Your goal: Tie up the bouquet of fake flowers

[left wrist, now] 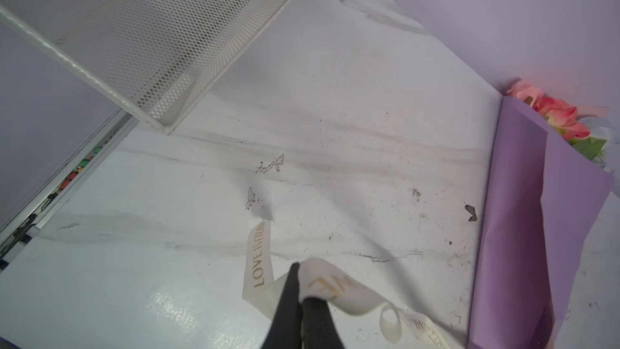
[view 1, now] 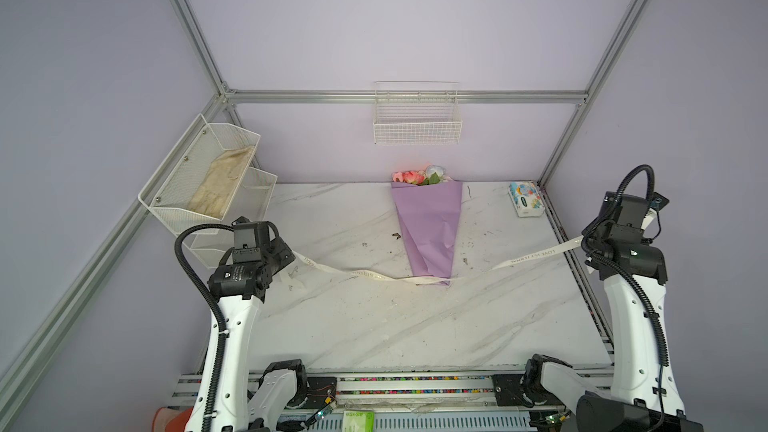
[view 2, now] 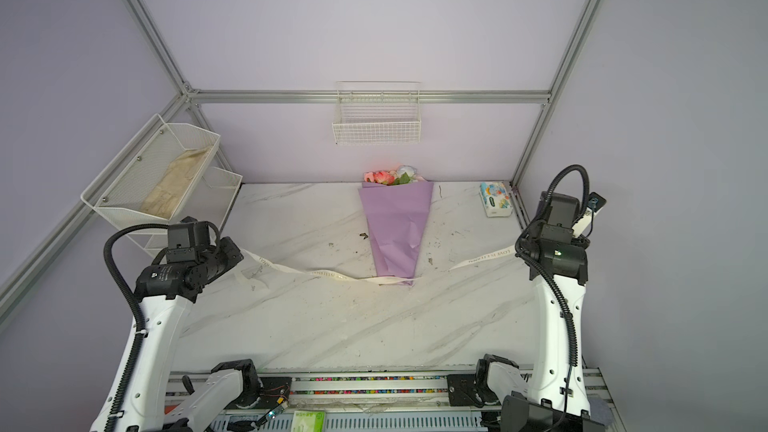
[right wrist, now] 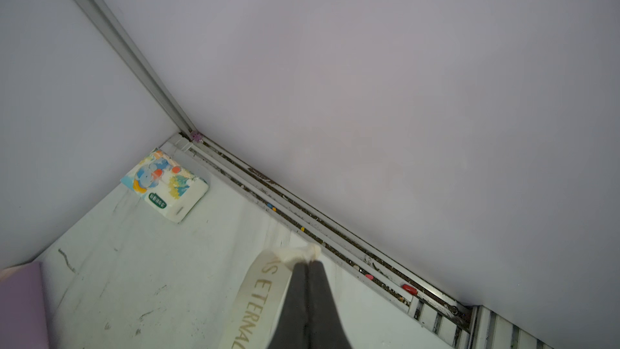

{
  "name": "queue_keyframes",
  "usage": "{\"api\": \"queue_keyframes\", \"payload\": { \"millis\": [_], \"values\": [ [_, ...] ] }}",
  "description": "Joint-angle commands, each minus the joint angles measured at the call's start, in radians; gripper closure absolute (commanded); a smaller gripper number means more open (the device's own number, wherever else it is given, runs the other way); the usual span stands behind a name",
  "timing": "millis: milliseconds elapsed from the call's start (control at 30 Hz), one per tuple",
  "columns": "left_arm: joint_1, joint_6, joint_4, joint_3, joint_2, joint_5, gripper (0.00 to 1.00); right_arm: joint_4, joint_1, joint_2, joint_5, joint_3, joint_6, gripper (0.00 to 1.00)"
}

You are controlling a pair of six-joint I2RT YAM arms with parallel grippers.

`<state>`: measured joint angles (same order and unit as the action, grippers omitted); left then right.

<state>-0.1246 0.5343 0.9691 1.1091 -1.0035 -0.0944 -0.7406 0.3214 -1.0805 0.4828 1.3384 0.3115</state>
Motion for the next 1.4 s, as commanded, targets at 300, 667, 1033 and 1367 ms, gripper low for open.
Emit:
{"api": "queue_keyframes", "payload": {
  "millis": [300, 667, 1033, 1367],
  "values": [
    [-0.007, -0.113, -0.076, -0.067, -0.152, 0.306, 1.00, 0.146, 0.083, -0.090, 0.016, -0.013, -0.011, 1.00],
    [-0.007, -0.171, -0.066, -0.046, -0.333, 0.195, 0.73, 0.178, 0.082, -0.146, -0.133, -0.189, 0.054, 1.00],
    [-0.007, 0.018, -0.070, -0.146, -0.229, 0.140, 0.24, 0.174, 0.079, -0.139, -0.478, -0.138, 0.052, 0.53],
    [-0.009, 0.237, -0.145, -0.369, -0.214, 0.133, 0.26, 0.181, -0.231, -0.131, -0.587, -0.217, 0.123, 0.50]
  ]
}}
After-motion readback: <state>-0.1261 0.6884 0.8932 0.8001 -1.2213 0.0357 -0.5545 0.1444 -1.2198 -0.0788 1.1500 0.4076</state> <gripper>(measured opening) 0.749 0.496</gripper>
